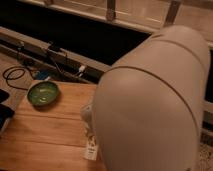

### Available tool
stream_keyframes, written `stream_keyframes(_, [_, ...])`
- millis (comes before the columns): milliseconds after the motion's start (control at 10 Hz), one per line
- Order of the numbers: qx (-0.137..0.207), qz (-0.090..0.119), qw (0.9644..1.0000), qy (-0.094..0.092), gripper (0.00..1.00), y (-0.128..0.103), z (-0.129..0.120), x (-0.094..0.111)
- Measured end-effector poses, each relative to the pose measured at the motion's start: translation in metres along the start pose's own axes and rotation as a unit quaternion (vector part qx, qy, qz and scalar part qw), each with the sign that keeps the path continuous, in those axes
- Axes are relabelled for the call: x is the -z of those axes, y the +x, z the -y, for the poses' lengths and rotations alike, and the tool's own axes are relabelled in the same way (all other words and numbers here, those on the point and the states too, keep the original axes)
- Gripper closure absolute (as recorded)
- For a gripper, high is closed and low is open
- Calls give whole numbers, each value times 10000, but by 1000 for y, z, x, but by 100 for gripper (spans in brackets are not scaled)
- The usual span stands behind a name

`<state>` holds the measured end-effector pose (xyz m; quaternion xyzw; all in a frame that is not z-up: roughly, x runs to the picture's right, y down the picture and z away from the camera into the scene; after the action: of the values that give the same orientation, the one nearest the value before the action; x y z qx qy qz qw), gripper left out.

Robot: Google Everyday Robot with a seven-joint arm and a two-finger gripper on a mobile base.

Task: Place the bottle in the ceramic bowl

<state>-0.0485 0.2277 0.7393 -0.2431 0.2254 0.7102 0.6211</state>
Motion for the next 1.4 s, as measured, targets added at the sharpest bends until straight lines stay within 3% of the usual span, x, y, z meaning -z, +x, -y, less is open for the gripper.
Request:
stream_keyframes(200, [178,250,9993,-210,100,-24,-8,10])
stream_keyframes(400, [532,652,9937,-740,100,-60,-28,20])
stream_keyframes(500, [694,807,9886,-1067,100,-78,-43,26])
stream_keyframes(700, [938,1032,9733,-1822,100,-114,-77,40])
stream_keyframes(1000, [1016,1466,9489,-2603,100,-162,-93,69])
stream_keyframes(1100, [999,1525,9458,-2688,100,-170,-92,74])
stream_keyframes(1400, [854,1570,9505,-2542,100,-164,-80,73])
